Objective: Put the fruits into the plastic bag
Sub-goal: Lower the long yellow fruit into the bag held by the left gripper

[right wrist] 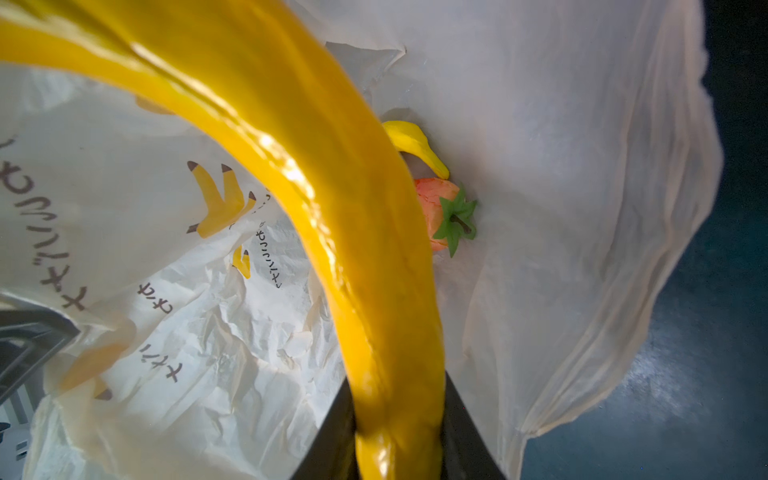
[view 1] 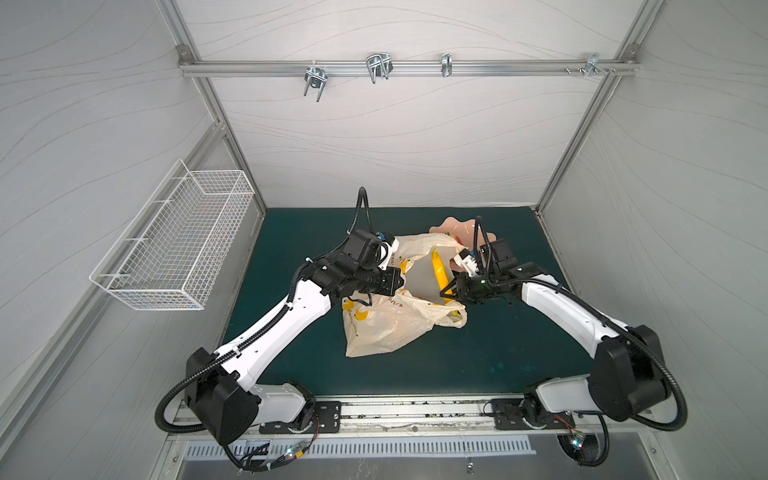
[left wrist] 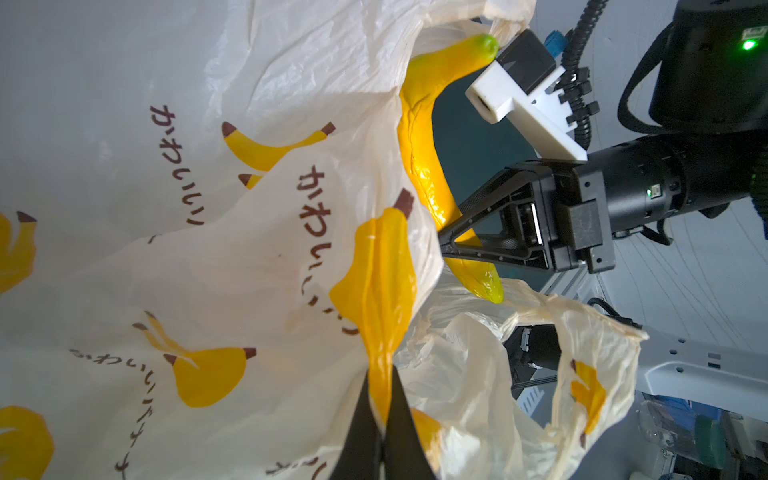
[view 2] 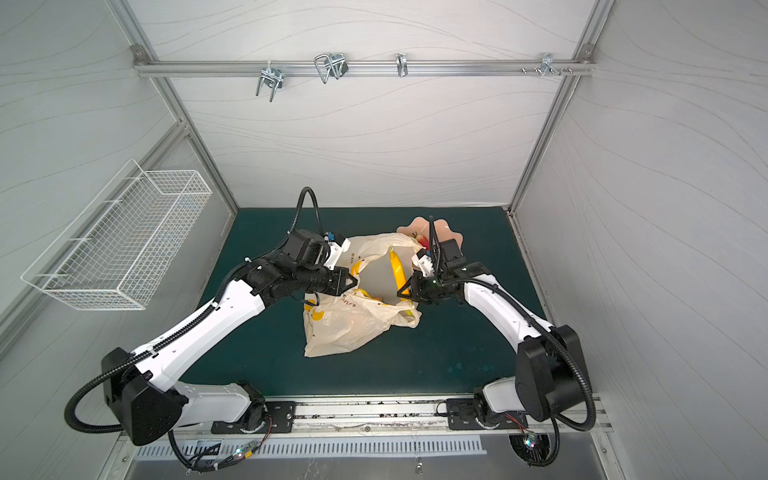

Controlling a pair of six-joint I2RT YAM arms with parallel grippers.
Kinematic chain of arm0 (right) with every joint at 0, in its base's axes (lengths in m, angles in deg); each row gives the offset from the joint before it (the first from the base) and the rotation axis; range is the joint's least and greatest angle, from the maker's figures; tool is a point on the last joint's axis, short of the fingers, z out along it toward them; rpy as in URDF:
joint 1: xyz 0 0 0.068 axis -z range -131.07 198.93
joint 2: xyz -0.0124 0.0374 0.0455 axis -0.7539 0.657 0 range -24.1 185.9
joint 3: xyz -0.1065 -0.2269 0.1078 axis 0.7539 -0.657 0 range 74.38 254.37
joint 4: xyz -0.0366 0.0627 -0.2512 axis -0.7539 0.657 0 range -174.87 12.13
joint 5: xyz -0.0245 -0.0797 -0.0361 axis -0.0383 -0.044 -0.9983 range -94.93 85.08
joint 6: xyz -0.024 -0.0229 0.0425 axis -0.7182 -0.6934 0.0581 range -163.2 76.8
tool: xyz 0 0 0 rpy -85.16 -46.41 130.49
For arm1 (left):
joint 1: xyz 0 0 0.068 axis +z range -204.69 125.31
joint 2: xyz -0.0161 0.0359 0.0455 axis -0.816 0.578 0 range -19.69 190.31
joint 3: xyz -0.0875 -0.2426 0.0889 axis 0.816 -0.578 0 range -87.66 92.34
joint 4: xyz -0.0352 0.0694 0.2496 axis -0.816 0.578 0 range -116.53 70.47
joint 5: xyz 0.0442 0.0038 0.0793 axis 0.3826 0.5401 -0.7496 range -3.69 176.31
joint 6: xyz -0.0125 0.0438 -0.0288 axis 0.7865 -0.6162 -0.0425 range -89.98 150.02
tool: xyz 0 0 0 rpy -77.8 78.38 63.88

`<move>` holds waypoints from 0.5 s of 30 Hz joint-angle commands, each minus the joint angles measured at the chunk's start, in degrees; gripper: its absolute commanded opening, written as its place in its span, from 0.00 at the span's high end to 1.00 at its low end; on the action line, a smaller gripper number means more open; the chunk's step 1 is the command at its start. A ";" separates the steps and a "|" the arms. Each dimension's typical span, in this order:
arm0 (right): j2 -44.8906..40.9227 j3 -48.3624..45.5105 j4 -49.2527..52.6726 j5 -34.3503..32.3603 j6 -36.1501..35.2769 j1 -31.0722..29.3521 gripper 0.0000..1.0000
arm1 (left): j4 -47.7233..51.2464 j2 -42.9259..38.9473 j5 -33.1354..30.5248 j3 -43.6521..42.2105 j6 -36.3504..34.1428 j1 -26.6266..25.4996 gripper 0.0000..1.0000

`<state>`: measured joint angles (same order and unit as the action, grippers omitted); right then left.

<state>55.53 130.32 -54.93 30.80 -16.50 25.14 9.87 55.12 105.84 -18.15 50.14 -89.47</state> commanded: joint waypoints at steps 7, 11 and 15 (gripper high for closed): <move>2.29 -1.14 -4.90 3.80 2.95 -0.36 0.86 | -2.76 -0.78 0.15 1.76 0.34 -0.76 1.00; 3.00 -1.58 -6.26 4.40 3.87 -0.38 0.86 | -3.05 -0.41 0.20 2.02 0.32 -0.95 1.00; 3.85 -2.19 -7.99 5.03 4.85 -0.51 0.85 | -3.22 0.14 0.60 2.51 0.27 -1.22 1.00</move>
<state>58.64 128.79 -60.55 34.19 -12.72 25.12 8.97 55.03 105.86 -18.15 50.21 -90.24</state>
